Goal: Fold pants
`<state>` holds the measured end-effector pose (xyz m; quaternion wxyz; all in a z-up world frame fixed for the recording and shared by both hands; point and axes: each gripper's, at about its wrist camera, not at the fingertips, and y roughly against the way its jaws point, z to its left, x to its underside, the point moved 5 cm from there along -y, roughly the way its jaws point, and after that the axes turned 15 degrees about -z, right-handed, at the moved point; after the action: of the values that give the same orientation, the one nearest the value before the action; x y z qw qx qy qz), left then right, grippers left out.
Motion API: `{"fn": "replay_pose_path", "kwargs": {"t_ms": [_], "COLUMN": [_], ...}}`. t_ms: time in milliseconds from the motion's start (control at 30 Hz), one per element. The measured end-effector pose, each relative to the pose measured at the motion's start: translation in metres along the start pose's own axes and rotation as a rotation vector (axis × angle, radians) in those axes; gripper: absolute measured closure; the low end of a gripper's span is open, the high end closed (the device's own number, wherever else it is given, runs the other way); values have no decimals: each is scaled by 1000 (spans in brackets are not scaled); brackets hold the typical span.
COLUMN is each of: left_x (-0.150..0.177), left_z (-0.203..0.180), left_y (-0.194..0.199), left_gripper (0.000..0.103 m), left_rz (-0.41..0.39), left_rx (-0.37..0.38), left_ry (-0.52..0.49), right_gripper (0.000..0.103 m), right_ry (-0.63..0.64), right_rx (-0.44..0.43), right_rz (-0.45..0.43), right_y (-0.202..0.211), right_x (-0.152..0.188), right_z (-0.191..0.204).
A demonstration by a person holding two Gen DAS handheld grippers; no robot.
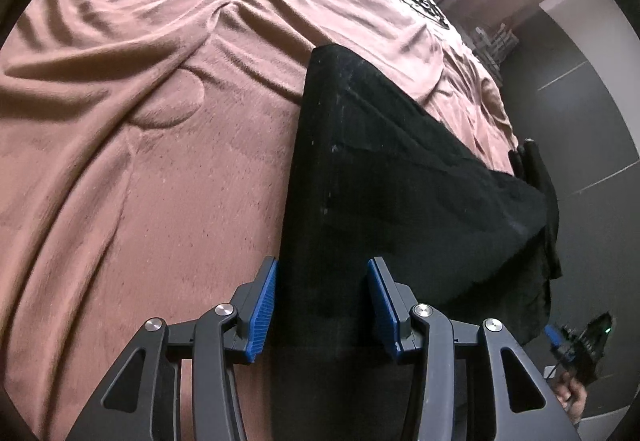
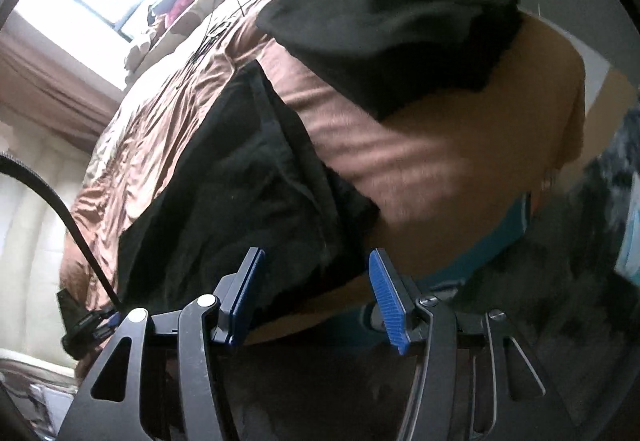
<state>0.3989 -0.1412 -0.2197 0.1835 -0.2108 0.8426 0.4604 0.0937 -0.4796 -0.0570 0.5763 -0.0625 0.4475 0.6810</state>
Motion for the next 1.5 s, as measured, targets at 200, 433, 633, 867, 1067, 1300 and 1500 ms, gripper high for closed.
{"fn": "replay_pose_path", "kwargs": {"t_ms": [200,433,633,867,1067,1300,1500], "left_x": [-19,-45,-70,-93,-102,-98,-78], "left_z": [0,-5,-7,-14,-26,-16,-14], "left_y": [-13,-31,-56,-86,-82,-83,-65], "left_gripper": [56,56,56,56,86,71,61], "left_rz": [5,6,12,21,-39,7,54], "left_rx": [2,-9,-38,-45,-20,-25,-4], "left_ry": [-3,-46,-81,-133,-158,-108,-122], "right_gripper": [59,95,98,99,99,97,44], "right_ry": [-10,-15,1,11,12,11,-43], "right_rx": [-5,1,6,48,77,91,73], "right_rz": [17,-23,-82,-110,-101,-85,-90], "right_y": [-5,-8,13,24,18,8,18], "right_x": [1,-10,-9,4,5,2,10], "right_z": [-5,-13,-13,1,-3,-3,-11]}}
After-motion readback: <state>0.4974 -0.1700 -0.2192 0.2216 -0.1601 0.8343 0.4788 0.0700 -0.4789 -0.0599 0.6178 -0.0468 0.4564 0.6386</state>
